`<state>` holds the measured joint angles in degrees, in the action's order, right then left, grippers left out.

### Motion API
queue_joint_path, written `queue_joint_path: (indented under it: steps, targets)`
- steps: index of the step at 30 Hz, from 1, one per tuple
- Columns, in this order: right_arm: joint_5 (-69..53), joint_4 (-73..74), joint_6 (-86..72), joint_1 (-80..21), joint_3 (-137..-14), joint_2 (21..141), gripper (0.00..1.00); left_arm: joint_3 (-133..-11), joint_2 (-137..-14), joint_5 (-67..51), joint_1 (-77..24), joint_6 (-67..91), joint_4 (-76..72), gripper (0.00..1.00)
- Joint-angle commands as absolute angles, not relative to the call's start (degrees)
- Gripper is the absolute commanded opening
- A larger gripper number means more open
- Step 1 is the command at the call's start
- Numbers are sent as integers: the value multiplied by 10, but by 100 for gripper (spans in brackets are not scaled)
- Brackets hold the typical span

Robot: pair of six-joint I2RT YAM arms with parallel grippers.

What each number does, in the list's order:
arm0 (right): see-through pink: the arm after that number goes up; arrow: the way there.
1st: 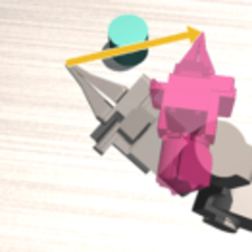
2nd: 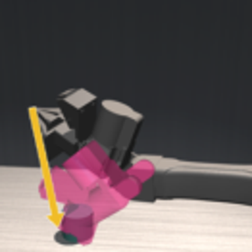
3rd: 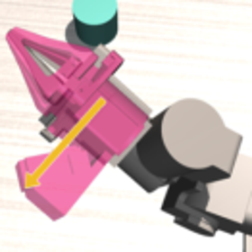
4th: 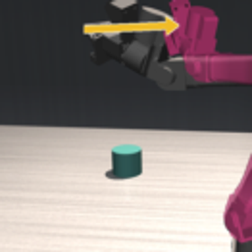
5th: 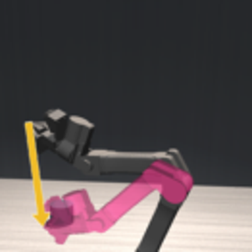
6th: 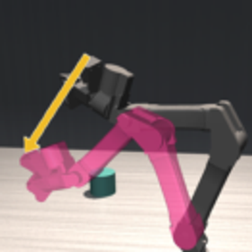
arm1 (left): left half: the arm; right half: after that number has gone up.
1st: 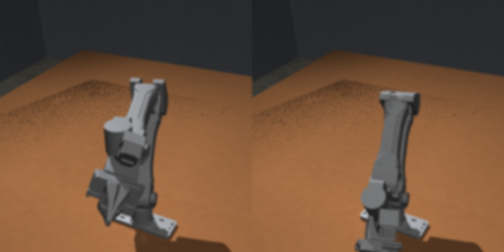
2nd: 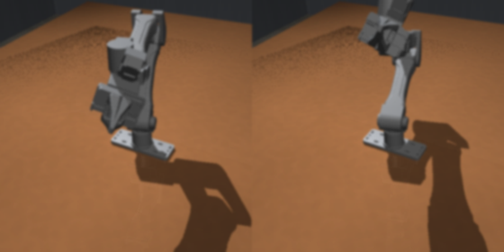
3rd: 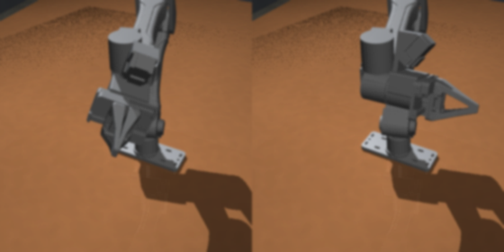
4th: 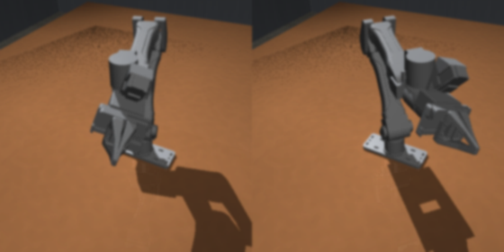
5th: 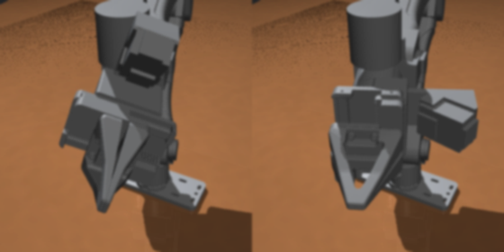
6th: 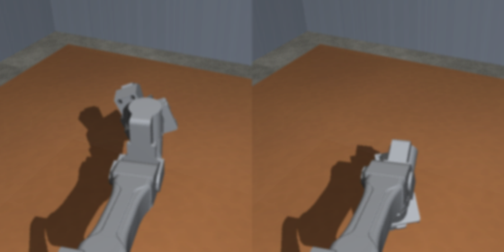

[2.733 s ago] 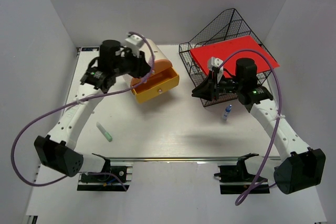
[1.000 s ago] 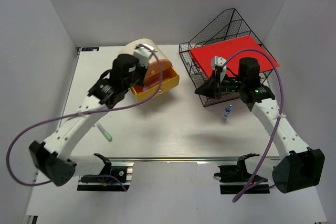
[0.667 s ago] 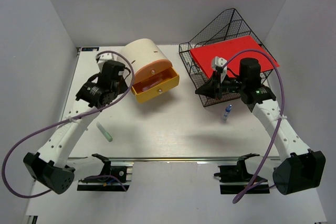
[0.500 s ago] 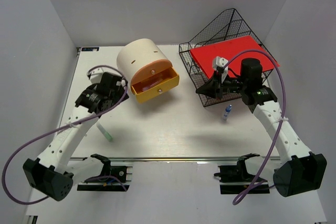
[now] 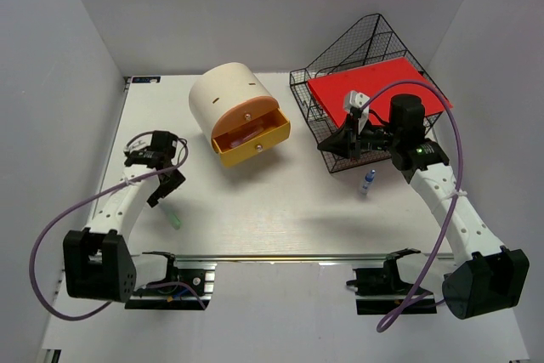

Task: Organize the desk

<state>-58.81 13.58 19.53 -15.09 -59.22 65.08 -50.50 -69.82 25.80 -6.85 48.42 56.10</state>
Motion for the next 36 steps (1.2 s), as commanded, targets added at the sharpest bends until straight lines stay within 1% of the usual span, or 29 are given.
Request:
queue_joint_path:
  steps: [1, 4, 7, 17, 21, 28, 32, 33, 35, 36]
  targets:
    - [-586, 135, 199, -149, -611, 647, 0, -490, -707, 222, -48, 479, 516, 75]
    - [-584, 138, 202, -149, -611, 650, 0, -469, -716, 203, -30, 479, 501, 70]
    - [-585, 143, 204, -150, -614, 651, 0, -454, -736, 189, -18, 476, 484, 70]
    - [-584, 149, 207, -148, -616, 658, 0, -419, -780, 200, 4, 461, 443, 69]
    - [-583, 152, 212, -148, -618, 661, 0, -403, -791, 201, 10, 454, 426, 63]
    - [-583, 152, 213, -146, -617, 662, 0, -396, -809, 186, 21, 460, 408, 58]
    - [-584, 154, 214, -143, -617, 661, 0, -399, -811, 184, 26, 460, 407, 49]
    - [-584, 154, 214, -143, -618, 661, 0, -398, -810, 182, 26, 460, 407, 43]
    - [-585, 154, 214, -145, -618, 662, 0, -397, -802, 176, 26, 458, 408, 37]
    - [-586, 154, 214, -142, -617, 663, 0, -397, -796, 173, 26, 456, 409, 32]
